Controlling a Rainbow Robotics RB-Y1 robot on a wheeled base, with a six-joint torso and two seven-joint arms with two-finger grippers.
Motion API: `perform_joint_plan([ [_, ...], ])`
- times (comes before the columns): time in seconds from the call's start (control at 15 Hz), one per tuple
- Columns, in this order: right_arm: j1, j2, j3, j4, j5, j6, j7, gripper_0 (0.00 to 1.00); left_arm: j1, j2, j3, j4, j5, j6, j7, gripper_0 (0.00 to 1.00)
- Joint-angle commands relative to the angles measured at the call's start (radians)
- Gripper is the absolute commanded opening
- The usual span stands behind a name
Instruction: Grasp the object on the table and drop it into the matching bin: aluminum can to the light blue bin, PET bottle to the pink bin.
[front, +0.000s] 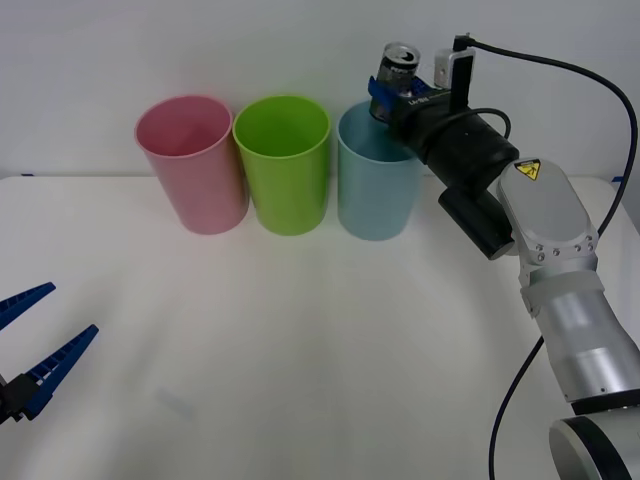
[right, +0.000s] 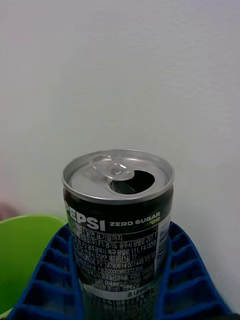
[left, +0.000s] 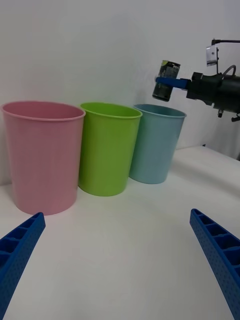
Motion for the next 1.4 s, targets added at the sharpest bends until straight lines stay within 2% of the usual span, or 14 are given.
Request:
perform_joint_plan([
  [0.07,0.001,0.0,0.0,0.001,0.001,0.0,0.011,1.0,0.0,0.0,0.0,0.0,0.0,0.0,0.0,1.0],
  [0.6,0.022,0.0,0.0,-0.037,0.001,-0.005,0.02,1.0,0.0,0.0,0.0,0.0,0.0,0.0,0.0,1.0],
  [0.8,0.104,-0.023,0.02,-0.143,-0.004,-0.021,0.012,1.0,0.0,0.0,0.0,0.0,0.0,0.0,0.0,1.0],
  [1.13,0.283,-0.124,0.086,-0.361,-0.087,-0.021,0.0,1.0,0.0,0.0,0.0,0.0,0.0,0.0,0.0,1.0],
  [1.4,0.447,-0.187,0.094,-0.525,-0.123,-0.032,0.012,1.0,0.0,0.0,0.0,0.0,0.0,0.0,0.0,1.0],
])
